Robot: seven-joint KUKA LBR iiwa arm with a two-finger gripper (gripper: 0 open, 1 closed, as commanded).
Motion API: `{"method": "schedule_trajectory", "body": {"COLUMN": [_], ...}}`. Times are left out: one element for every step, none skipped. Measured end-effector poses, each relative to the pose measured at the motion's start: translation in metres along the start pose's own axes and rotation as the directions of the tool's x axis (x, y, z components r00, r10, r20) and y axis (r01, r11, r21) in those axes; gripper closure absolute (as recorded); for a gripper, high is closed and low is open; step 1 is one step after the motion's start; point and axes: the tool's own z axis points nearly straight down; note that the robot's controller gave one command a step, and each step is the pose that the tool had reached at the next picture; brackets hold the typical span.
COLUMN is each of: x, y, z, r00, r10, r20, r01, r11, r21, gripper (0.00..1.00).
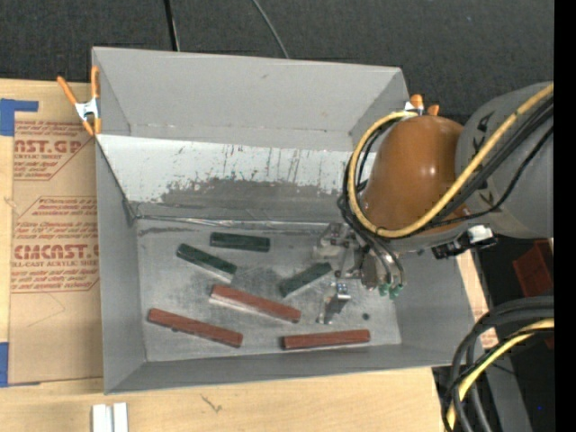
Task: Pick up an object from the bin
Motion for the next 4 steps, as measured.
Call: {"method": "schedule_trajectory", "body": {"x": [-0.0219,-0.0135,-0.021,-0.0136], "y": [-0.0004,-0.0014,-0.0007,-0.0017], "z": [0.0962,0.0994,0.0965,0.0991], "r00": [0.984,0.984,0.984,0.984], "r10": [-0.173,-0.176,-0.173,-0.176], "r20": [0.037,0.002,0.033,0.002], "r01": [0.173,0.176,0.173,0.176], "r11": [0.985,0.984,0.985,0.984], "r21": [0.001,0.0,0.001,0.0], "gripper": [1.0,0.0,1.0,0.0]}}
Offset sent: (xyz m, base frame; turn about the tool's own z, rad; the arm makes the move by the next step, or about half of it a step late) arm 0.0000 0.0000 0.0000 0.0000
